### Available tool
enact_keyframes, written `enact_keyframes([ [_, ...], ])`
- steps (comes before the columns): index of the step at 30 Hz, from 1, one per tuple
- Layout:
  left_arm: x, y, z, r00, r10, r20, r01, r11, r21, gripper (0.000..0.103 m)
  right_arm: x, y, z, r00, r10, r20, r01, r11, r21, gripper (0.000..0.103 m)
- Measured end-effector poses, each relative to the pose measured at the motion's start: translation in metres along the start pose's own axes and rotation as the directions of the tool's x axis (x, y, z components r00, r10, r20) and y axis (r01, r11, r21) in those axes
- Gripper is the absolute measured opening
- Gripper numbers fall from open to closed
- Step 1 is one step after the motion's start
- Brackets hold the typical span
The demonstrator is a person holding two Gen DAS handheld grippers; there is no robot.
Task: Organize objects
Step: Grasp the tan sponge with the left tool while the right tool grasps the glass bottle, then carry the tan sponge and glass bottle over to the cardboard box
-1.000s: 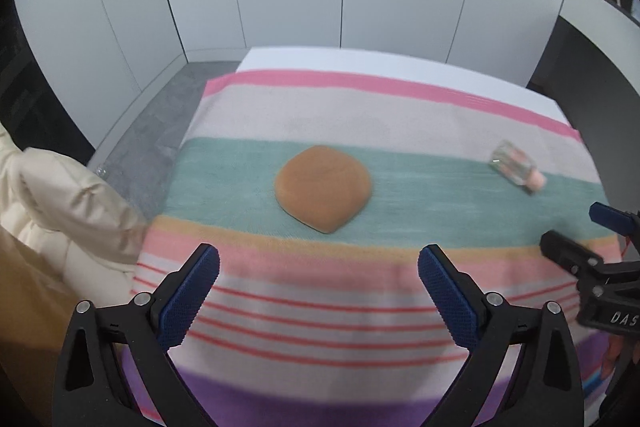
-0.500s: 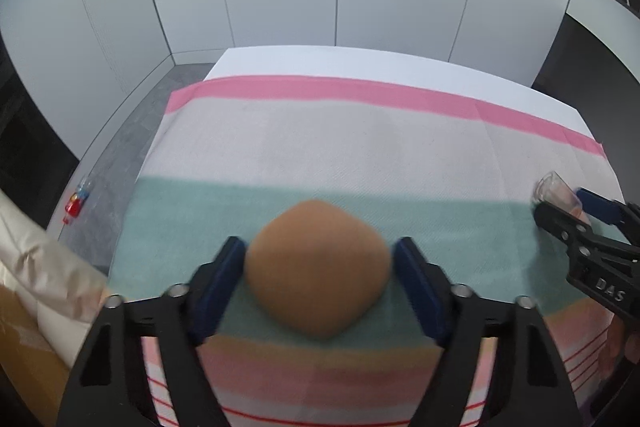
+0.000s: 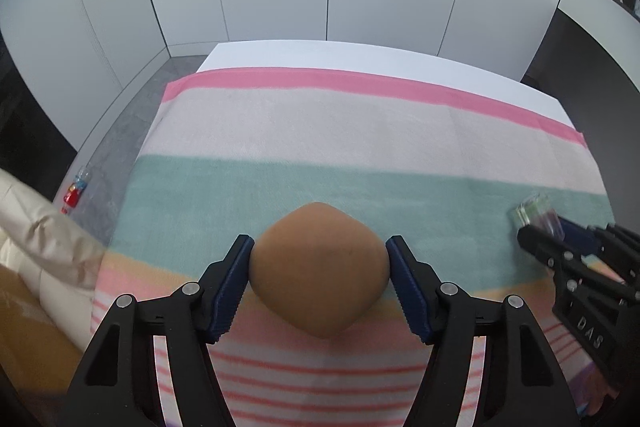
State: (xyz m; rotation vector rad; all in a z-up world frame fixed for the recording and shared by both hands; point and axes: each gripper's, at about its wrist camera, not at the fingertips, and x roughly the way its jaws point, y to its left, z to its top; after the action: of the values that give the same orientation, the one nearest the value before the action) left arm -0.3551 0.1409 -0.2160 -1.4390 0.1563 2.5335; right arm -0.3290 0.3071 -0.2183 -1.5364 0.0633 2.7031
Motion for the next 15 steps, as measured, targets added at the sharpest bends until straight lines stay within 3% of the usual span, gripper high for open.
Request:
enact_keyframes([
  [4, -0.033, -0.009, -0.003, 1.0, 0.014, 0.023, -0.014, 1.0, 0.002, 0.069, -0.025, -0.007, -0.012, 1.0, 0.012, -0.016, -0.012, 1.0, 0.021, 0.028],
  [15, -0.131, -0.032, -0.011, 0.997, -0.034, 0.07, 0.033, 0.999, 0.018, 0.069, -0.128, -0.023, -0.031, 1.0, 0.011, 0.004, -0.011, 0.998, 0.064, 0.028],
])
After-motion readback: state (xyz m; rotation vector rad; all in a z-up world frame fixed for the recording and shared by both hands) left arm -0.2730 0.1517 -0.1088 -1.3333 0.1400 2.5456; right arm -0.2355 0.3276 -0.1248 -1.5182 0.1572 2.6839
